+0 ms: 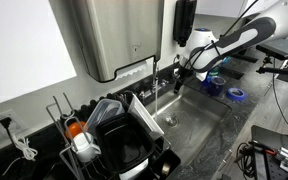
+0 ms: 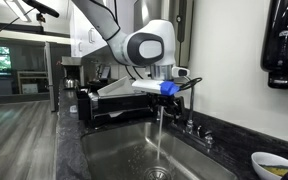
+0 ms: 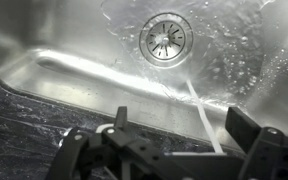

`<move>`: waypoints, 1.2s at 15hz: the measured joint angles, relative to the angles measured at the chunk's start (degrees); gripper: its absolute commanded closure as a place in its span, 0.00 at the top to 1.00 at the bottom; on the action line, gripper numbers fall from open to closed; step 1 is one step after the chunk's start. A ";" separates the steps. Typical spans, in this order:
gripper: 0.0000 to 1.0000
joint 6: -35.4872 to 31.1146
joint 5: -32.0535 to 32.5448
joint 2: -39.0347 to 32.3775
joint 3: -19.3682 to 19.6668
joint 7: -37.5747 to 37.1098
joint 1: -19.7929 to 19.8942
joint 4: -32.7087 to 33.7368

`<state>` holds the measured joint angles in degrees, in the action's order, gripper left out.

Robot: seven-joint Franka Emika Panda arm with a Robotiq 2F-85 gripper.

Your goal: Close the tap of the sink on the right.

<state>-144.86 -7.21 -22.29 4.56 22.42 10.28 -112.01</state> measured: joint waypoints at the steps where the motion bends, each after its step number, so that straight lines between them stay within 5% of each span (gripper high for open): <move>1: 1.00 -1.22 0.09 -0.76 0.02 -0.29 0.15 0.45; 18: 1.00 -9.75 9.11 -10.79 1.39 -4.07 1.67 8.17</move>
<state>-154.61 1.90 -33.09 5.96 18.36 11.95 -103.85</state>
